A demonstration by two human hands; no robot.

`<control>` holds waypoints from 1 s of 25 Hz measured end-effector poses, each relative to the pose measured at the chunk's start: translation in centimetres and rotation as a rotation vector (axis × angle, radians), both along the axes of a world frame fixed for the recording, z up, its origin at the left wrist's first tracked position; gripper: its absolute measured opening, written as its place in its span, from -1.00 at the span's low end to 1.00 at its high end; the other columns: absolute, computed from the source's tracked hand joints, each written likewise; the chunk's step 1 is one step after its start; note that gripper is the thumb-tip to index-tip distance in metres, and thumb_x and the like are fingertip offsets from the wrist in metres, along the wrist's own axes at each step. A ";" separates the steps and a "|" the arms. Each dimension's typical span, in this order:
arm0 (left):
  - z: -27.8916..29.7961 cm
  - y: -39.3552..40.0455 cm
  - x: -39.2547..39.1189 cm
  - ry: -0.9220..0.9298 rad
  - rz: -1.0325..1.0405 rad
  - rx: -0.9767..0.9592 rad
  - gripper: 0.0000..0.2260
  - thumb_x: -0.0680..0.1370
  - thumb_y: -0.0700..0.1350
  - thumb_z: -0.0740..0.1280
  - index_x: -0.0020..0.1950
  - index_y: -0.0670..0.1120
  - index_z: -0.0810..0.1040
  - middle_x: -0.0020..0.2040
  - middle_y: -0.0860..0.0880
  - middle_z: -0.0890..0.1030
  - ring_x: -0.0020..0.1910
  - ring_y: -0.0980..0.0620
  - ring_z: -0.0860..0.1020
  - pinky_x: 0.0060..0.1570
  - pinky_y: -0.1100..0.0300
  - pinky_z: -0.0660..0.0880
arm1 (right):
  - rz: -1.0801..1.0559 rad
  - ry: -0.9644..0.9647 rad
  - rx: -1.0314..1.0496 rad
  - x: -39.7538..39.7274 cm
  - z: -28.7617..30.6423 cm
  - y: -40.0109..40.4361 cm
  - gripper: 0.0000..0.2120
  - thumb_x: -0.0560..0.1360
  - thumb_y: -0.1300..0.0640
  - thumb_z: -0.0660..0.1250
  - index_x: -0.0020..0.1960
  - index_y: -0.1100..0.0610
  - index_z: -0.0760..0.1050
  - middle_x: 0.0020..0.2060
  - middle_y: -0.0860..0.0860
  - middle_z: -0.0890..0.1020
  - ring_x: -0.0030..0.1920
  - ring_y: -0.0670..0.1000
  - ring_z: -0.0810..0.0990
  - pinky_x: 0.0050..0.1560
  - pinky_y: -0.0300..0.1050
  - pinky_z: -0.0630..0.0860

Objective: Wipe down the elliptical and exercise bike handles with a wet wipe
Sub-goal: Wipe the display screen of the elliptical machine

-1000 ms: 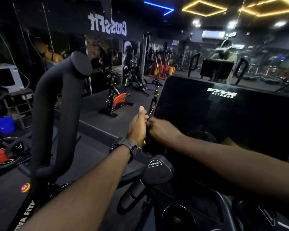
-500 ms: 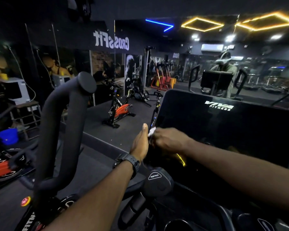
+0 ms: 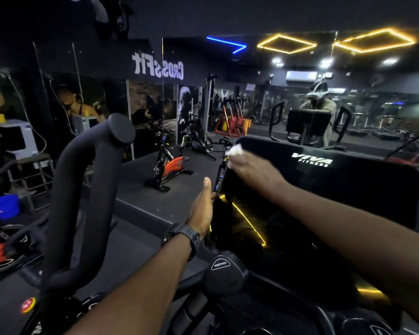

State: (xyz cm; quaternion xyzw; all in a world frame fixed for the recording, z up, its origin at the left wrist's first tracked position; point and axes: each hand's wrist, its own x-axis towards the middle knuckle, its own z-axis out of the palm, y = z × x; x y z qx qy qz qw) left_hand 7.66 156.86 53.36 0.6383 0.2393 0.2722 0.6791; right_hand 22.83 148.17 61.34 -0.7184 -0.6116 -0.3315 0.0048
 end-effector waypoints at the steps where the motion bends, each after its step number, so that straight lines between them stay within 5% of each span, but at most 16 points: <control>1: 0.5 -0.1 0.2 -0.003 -0.019 -0.005 -0.32 0.51 0.49 -0.05 0.36 0.08 0.46 0.26 0.04 0.54 0.32 0.02 0.47 0.43 -0.01 0.31 | 0.141 -0.010 -0.166 -1.3 -2.0 -0.2 -0.68 0.61 0.18 0.17 0.31 0.20 0.52 0.28 0.13 0.55 0.29 0.15 0.51 0.31 0.02 0.46; 3: 0.9 -0.3 0.7 -0.027 -0.032 -0.035 -0.23 0.41 0.58 -0.02 0.31 0.07 0.52 0.28 0.04 0.53 0.34 0.01 0.46 0.44 -0.03 0.31 | 0.266 -0.041 -0.416 -2.2 -2.8 -0.8 -0.65 0.64 0.11 0.10 0.24 0.23 0.56 0.19 0.13 0.61 0.23 0.13 0.56 0.26 0.01 0.51; 4: 1.1 -0.4 0.7 -0.022 -0.022 -0.039 -0.17 0.39 0.59 -0.02 0.34 0.04 0.51 0.31 0.01 0.53 0.37 -0.01 0.45 0.45 -0.05 0.29 | 0.302 -0.062 -0.374 -1.0 -1.2 -0.8 -0.65 0.64 0.09 0.11 0.25 0.22 0.56 0.20 0.10 0.61 0.20 0.11 0.57 0.17 0.00 0.56; 7: 0.8 -0.2 1.0 0.000 -0.027 0.012 -0.12 0.43 0.55 -0.05 0.52 -0.03 0.32 0.49 -0.03 0.39 0.48 -0.04 0.33 0.50 -0.10 0.20 | -0.046 -0.027 -0.048 2.0 2.7 0.1 -0.65 0.59 0.11 0.19 0.33 0.14 0.51 0.31 0.02 0.52 0.24 0.12 0.53 0.16 0.04 0.55; 10: 0.9 0.2 1.6 0.010 -0.052 0.033 0.00 0.29 0.66 -0.05 0.48 0.02 0.39 0.47 -0.01 0.42 0.46 0.01 0.36 0.49 -0.09 0.23 | 0.047 0.065 -0.312 0.3 -0.2 1.2 -0.48 0.54 -0.15 -0.01 0.31 0.06 0.49 0.25 0.04 0.54 0.25 0.09 0.51 0.24 0.05 0.47; 11: 1.0 0.4 1.9 0.015 -0.048 0.044 0.02 0.26 0.67 -0.06 0.48 0.02 0.40 0.46 0.00 0.43 0.45 0.01 0.37 0.49 -0.08 0.23 | 0.039 0.067 -0.334 0.5 0.6 1.2 -0.54 0.57 -0.11 0.02 0.30 0.06 0.50 0.25 0.05 0.55 0.24 0.10 0.51 0.22 0.06 0.48; 13: 1.3 0.2 1.7 0.018 -0.054 0.055 0.04 0.26 0.65 -0.06 0.50 -0.01 0.35 0.48 0.01 0.40 0.47 0.01 0.33 0.51 -0.06 0.19 | -0.107 0.063 -0.046 2.3 3.6 1.3 -0.70 0.60 0.08 0.17 0.27 0.11 0.52 0.27 0.05 0.55 0.21 0.14 0.54 0.12 0.08 0.55; 15: 1.4 -0.3 1.6 0.022 -0.062 0.089 0.00 0.29 0.64 -0.06 0.49 0.01 0.37 0.48 0.00 0.41 0.47 0.01 0.35 0.50 -0.06 0.21 | -0.126 0.033 -0.020 1.8 3.4 1.1 -0.71 0.61 0.15 0.19 0.28 0.15 0.52 0.27 0.06 0.54 0.22 0.14 0.55 0.13 0.07 0.56; 18: 1.8 -0.9 1.8 0.026 -0.053 0.149 -0.06 0.30 0.65 -0.11 0.47 0.13 0.40 0.45 0.02 0.45 0.45 -0.01 0.38 0.47 -0.08 0.25 | 0.149 -0.061 -0.335 0.1 0.9 -0.2 -0.66 0.63 0.13 0.18 0.37 0.13 0.48 0.34 0.07 0.52 0.32 0.12 0.50 0.22 0.07 0.54; 20: 1.6 -0.8 2.0 0.041 -0.056 0.170 -0.01 0.24 0.69 -0.12 0.46 0.16 0.41 0.44 0.06 0.46 0.45 0.01 0.38 0.47 -0.08 0.25 | 0.009 0.011 -0.068 2.0 3.3 -1.4 -0.63 0.62 0.17 0.20 0.42 0.10 0.44 0.37 0.02 0.48 0.31 0.10 0.49 0.20 0.01 0.52; 22: 1.3 -1.0 1.5 0.060 -0.038 0.196 -0.15 0.39 0.60 -0.10 0.48 0.14 0.39 0.46 0.07 0.43 0.47 0.01 0.35 0.49 -0.06 0.21 | -0.061 0.123 0.078 0.9 2.2 -2.7 -0.65 0.58 0.23 0.21 0.34 0.15 0.48 0.31 0.04 0.50 0.25 0.11 0.53 0.18 -0.02 0.52; 24: 0.8 -1.5 0.8 0.051 -0.032 0.268 -0.39 0.61 0.34 -0.04 0.54 0.04 0.31 0.52 0.05 0.33 0.52 0.04 0.26 0.52 0.07 0.12 | 0.194 0.209 -0.237 -3.0 -3.9 -4.9 -0.72 0.52 0.24 0.21 0.16 0.18 0.59 0.14 0.07 0.62 0.14 0.05 0.60 0.13 -0.15 0.50; 25: 0.3 -1.8 0.4 0.066 -0.042 0.353 -0.47 0.67 0.22 0.00 0.57 0.01 0.24 0.56 0.04 0.26 0.54 0.07 0.20 0.52 0.12 0.08 | 0.257 0.095 -0.377 -4.0 -6.6 -5.4 -0.75 0.50 0.23 0.22 0.06 0.19 0.64 0.04 0.06 0.65 0.08 -0.01 0.61 0.09 -0.21 0.51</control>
